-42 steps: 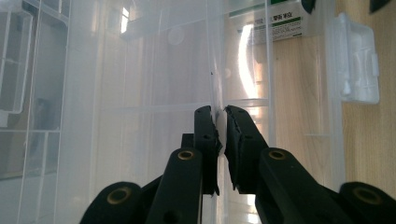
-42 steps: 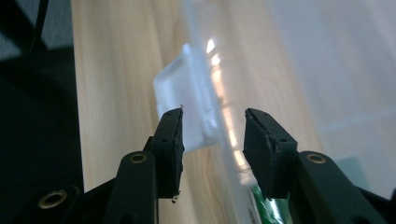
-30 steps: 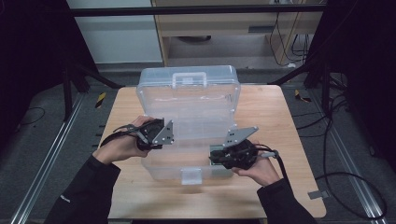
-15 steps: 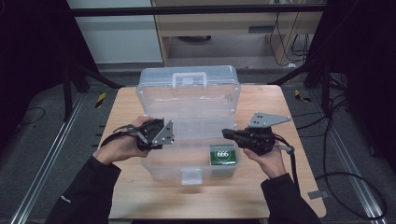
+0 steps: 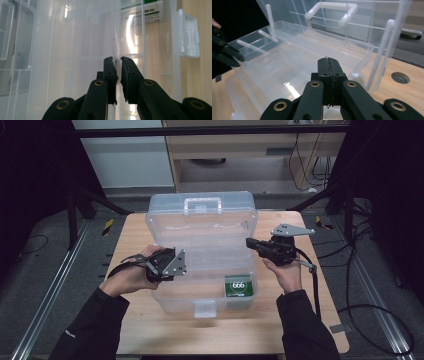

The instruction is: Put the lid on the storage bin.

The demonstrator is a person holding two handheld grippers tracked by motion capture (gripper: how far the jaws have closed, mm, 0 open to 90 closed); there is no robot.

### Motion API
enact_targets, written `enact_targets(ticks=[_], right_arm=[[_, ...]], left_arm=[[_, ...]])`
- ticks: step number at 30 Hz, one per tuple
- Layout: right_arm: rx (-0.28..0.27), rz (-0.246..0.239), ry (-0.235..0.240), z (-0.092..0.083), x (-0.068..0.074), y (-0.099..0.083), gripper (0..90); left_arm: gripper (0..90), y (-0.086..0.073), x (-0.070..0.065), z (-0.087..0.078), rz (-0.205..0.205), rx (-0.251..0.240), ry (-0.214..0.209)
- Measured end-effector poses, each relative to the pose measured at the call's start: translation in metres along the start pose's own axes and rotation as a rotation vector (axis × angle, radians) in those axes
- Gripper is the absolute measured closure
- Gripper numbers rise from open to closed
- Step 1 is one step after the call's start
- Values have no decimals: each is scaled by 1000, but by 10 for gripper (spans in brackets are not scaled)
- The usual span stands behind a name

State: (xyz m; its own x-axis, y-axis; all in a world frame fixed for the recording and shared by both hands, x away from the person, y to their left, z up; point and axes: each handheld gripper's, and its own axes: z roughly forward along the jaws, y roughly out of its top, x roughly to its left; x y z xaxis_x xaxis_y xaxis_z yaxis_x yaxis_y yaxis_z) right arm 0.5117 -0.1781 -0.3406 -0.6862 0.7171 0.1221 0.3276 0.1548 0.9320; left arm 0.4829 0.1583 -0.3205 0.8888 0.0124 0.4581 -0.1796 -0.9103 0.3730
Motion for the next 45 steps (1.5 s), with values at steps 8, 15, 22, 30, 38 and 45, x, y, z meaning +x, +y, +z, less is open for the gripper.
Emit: enact_targets(ticks=[8,15,22,30,38,45], right_arm=[[1,30,-25,0,-8,0,900],[0,38,-36,0,-11,-1,900],[0,40,-36,0,-12,-1,900],[1,45,-50,-1,-13,-1,900],[3,51,-44,-2,-14,-3,900],[6,51,-30,-5,-13,-7,900]], left_arm=[[819,1,-1,1,4,8,-12],[817,-1,-3,1,-2,-4,-14],[818,0,-5,1,0,2,-28],[816,-1,-7,2,4,-2,-47],[813,-1,-9,4,11,-3,-59],[742,-2,-9,3,-16,-29,-48]])
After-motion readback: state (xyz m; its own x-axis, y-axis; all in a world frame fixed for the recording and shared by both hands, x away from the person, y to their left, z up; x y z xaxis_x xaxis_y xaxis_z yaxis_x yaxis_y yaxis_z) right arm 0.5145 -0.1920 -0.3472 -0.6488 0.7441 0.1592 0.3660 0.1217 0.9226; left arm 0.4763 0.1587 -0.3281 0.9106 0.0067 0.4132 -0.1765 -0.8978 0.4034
